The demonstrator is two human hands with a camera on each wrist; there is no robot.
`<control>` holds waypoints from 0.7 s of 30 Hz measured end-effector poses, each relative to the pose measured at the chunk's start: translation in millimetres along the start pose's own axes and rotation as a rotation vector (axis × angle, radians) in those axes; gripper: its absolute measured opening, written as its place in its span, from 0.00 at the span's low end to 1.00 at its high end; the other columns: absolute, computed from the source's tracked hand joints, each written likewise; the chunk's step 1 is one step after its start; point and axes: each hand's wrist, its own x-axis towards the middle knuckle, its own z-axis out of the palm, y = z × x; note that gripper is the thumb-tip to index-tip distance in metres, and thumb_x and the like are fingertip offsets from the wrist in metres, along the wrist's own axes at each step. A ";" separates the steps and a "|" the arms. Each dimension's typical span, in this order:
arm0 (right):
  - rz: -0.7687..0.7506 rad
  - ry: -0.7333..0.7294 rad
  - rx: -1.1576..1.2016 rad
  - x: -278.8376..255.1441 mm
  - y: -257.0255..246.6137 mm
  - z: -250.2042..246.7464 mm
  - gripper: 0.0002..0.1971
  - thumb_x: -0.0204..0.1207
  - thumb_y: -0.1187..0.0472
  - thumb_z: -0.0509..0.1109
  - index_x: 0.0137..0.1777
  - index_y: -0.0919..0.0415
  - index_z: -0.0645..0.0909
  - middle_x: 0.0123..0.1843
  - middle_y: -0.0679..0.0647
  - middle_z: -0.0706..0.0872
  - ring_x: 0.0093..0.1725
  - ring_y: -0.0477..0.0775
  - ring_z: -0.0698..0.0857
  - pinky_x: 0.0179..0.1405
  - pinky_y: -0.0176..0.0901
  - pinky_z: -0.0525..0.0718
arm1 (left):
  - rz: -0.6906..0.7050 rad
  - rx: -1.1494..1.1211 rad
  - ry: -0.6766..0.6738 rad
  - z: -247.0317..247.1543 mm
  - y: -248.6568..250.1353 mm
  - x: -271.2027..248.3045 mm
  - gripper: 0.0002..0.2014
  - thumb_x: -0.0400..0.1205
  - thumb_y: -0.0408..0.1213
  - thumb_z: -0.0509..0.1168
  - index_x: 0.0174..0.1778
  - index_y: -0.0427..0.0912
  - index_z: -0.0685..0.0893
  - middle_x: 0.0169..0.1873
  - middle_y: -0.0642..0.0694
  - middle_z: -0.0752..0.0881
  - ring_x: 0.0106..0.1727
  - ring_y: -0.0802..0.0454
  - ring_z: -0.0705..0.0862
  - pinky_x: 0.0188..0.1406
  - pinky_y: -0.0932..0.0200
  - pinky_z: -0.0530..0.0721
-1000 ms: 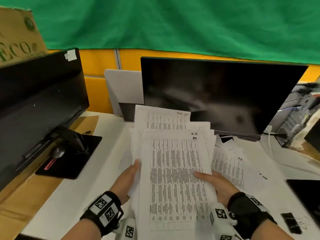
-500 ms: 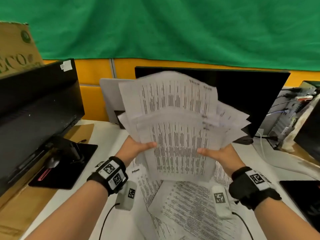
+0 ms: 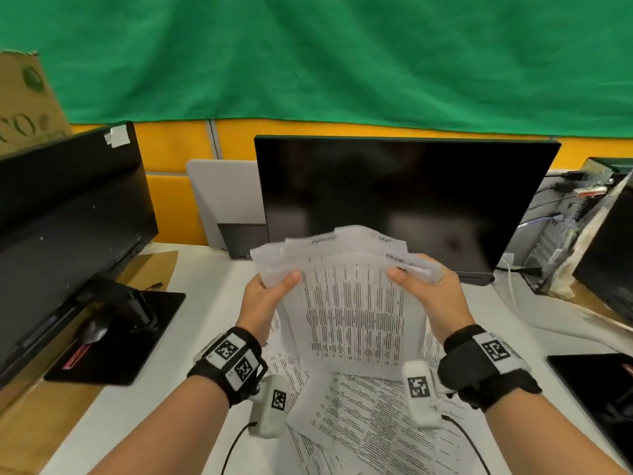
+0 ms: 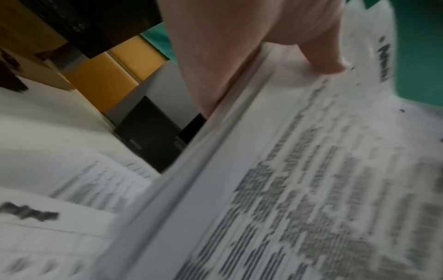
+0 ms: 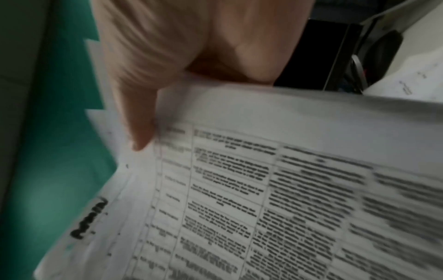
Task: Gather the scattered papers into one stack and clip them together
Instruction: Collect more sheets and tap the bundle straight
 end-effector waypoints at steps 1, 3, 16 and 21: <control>-0.019 0.005 -0.034 -1.2 0.8 -1.7 0.11 0.68 0.61 0.78 0.52 0.57 0.87 0.46 0.49 0.92 0.47 0.49 0.90 0.49 0.46 0.85 | -0.011 0.009 0.014 -1.8 -5.9 -1.2 0.20 0.65 0.46 0.74 0.53 0.46 0.85 0.51 0.47 0.91 0.55 0.48 0.89 0.64 0.44 0.82; -0.053 0.024 -0.050 -3.4 1.2 -2.7 0.08 0.72 0.61 0.75 0.51 0.55 0.86 0.43 0.46 0.91 0.43 0.45 0.89 0.43 0.40 0.84 | -0.026 0.005 0.024 -2.5 -14.4 -2.7 0.24 0.66 0.49 0.78 0.56 0.45 0.85 0.53 0.47 0.91 0.57 0.47 0.88 0.68 0.41 0.79; -0.181 0.234 -0.026 -0.3 -12.5 -8.2 0.08 0.73 0.65 0.72 0.35 0.52 0.85 0.37 0.49 0.86 0.44 0.54 0.84 0.48 0.50 0.83 | 0.011 0.097 -0.008 13.2 -18.1 -1.2 0.06 0.79 0.38 0.67 0.48 0.49 0.87 0.43 0.54 0.93 0.46 0.58 0.91 0.49 0.61 0.87; -0.098 0.028 0.019 -19.2 14.1 -22.2 0.21 0.61 0.56 0.80 0.55 0.49 0.80 0.48 0.48 0.88 0.48 0.52 0.89 0.46 0.46 0.87 | -0.054 0.102 -0.008 17.5 -25.2 -4.2 0.14 0.74 0.48 0.69 0.49 0.44 0.88 0.46 0.45 0.93 0.51 0.45 0.90 0.55 0.46 0.87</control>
